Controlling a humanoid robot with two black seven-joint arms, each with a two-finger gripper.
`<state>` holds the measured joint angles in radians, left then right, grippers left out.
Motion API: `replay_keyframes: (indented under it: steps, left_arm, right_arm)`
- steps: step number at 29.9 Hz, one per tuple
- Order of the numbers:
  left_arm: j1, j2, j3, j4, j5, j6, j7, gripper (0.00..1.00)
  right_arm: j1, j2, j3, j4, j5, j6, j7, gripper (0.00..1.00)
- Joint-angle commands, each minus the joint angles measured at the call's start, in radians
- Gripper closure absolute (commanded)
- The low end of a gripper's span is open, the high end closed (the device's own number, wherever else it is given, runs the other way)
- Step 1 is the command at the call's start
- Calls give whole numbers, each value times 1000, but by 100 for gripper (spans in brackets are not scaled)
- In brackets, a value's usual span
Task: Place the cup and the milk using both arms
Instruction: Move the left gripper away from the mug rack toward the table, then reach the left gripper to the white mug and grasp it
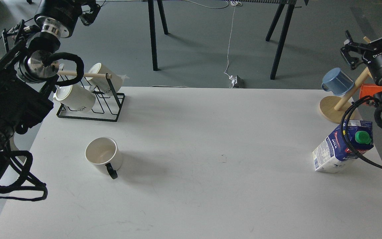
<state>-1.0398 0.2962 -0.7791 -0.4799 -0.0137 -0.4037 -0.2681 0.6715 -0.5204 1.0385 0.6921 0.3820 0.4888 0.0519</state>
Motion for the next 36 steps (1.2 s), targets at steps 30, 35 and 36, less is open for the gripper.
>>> replay_keyframes:
  steps: [30, 35, 36]
  left_arm:
    - [425, 705, 236, -824, 1066, -85, -65, 7]
    - [461, 712, 238, -810, 1294, -8, -68, 8]
    - [471, 710, 238, -810, 1339, 17, -68, 8]
  right_arm:
    - [14, -17, -2, 6, -2, 0, 6, 1]
    - [14, -17, -5, 6, -2, 0, 6, 1]
    - [14, -17, -6, 6, -3, 0, 6, 1]
